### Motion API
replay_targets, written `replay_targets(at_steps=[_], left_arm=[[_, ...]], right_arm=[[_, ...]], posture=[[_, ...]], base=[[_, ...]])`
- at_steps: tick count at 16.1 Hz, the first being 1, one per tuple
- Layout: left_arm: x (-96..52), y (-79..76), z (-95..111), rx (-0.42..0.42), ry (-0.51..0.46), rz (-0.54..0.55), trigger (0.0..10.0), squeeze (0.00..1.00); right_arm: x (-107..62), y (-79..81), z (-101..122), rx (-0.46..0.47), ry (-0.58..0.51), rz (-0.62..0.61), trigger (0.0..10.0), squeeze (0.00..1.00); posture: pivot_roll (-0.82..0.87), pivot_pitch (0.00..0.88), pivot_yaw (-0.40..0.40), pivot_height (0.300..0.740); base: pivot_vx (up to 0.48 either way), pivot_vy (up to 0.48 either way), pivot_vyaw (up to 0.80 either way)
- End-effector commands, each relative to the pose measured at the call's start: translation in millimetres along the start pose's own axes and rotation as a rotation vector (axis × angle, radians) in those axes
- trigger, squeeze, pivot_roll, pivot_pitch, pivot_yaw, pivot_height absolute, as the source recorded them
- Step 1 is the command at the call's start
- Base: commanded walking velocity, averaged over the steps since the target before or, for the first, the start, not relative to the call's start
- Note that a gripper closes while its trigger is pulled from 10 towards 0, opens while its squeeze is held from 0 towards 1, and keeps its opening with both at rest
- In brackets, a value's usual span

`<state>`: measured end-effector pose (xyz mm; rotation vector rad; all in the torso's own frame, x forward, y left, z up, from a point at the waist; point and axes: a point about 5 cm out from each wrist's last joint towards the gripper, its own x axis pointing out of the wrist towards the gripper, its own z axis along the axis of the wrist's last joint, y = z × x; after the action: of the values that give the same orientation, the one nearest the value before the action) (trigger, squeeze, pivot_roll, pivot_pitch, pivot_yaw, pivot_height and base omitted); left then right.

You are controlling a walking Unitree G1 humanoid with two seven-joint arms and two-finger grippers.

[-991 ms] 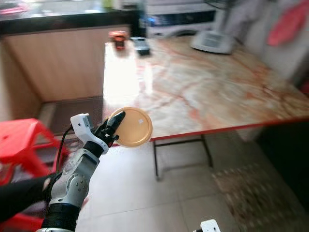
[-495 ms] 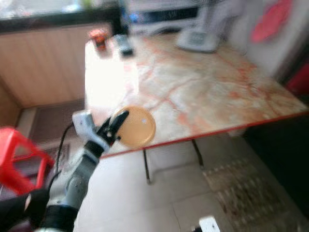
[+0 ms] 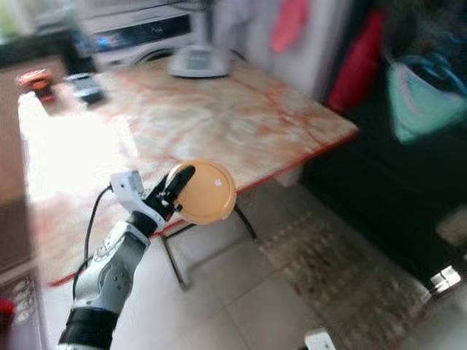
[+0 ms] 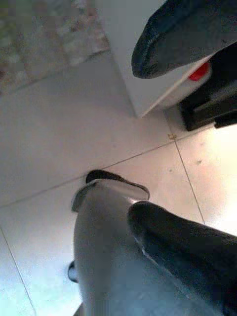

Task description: Restocking fridge

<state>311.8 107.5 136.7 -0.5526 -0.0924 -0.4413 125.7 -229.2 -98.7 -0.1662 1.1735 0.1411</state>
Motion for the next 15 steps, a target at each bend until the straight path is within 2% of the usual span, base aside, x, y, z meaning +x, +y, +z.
replay_targets(at_steps=[1, 9, 11, 13, 15], left_arm=[[1.4, -4.4, 0.9, 0.008, -0.006, -0.024, 10.0, 0.0], [0.0, 1.1, -2.4, 0.017, 0.016, -0.008, 10.0, 0.0], [-3.3, 9.8, -7.7, 0.022, 0.038, 0.025, 10.0, 0.0], [-9.7, 25.4, -14.5, 0.022, 0.073, 0.091, 10.0, 0.0], [-14.9, 26.9, -18.8, 0.027, 0.118, 0.048, 10.0, 0.0]], right_arm=[[0.7, 4.2, -1.4, -0.007, 0.006, 0.015, 10.0, 0.0], [0.9, 4.6, -2.5, 0.009, 0.013, 0.003, 10.0, 0.0], [0.9, 4.2, -3.0, 0.024, 0.013, -0.01, 10.0, 0.0], [0.8, 3.5, -3.6, 0.042, 0.014, -0.025, 10.0, 0.0], [0.7, 2.8, -3.6, 0.046, 0.014, -0.029, 10.0, 0.0]], posture=[[-0.09, 0.0, 0.023, 0.74], [-0.09, 0.0, 0.029, 0.74], [-0.09, 0.0, 0.03, 0.74], [-0.09, 0.0, 0.031, 0.74], [-0.09, 0.0, 0.028, 0.74]], base=[[0.0, 0.0, -0.79], [0.0, 0.0, -0.79], [0.0, 0.0, -0.79], [0.0, 0.0, -0.78], [0.0, 0.0, -0.79]])
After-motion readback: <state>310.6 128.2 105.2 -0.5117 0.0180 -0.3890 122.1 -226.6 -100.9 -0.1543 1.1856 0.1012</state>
